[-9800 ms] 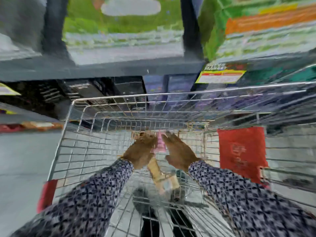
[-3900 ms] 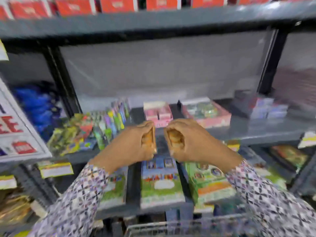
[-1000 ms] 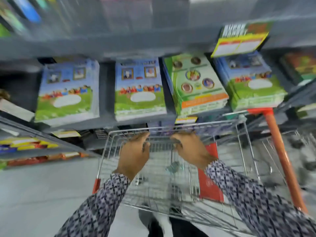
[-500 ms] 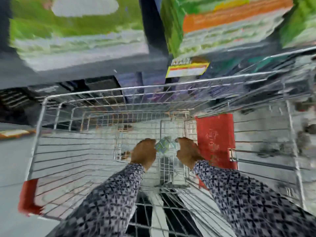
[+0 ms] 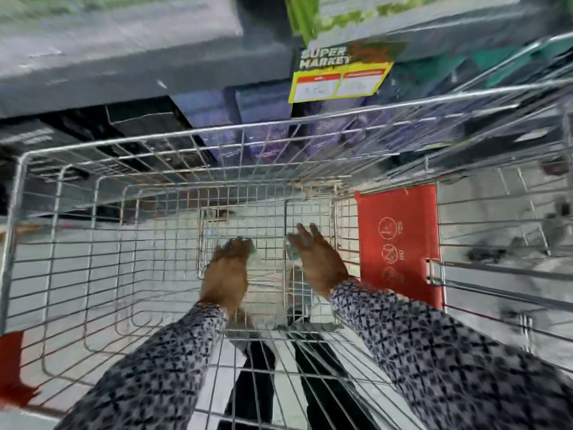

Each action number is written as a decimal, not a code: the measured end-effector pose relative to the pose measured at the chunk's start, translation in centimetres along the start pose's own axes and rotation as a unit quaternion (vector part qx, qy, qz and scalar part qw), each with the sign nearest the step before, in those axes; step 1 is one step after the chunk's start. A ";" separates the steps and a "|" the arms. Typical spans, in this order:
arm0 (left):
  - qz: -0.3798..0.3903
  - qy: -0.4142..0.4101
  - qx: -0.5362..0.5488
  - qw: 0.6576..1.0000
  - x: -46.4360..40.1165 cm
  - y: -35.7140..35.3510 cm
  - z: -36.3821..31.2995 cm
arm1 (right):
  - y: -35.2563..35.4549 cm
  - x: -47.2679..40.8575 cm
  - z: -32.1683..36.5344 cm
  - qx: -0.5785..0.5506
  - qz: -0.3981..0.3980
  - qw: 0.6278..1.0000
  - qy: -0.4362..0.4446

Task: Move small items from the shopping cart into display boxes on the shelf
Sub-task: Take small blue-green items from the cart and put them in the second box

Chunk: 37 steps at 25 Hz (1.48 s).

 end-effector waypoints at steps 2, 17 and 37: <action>-0.005 -0.009 -0.023 1.000 -0.3 -0.3 2.3 | -1.4 -0.9 0.3 0.026 0.010 0.999 0.036; -0.128 -0.087 0.064 0.986 12.8 27.2 -5.9 | 20.4 15.9 13.8 0.020 -0.201 0.970 0.131; -0.229 -0.164 -0.098 0.954 11.4 72.6 -35.0 | 73.3 26.9 18.7 0.116 -0.380 0.895 0.201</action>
Point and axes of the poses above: each hand's wrist, its own x-axis away from the middle knuckle, its own y-axis out of the back of the hand, z = x × y, the point moved 3 cm from there along -x, towards the middle knuckle, and after that the axes turned 2 degrees about x, right-handed, at the moved point
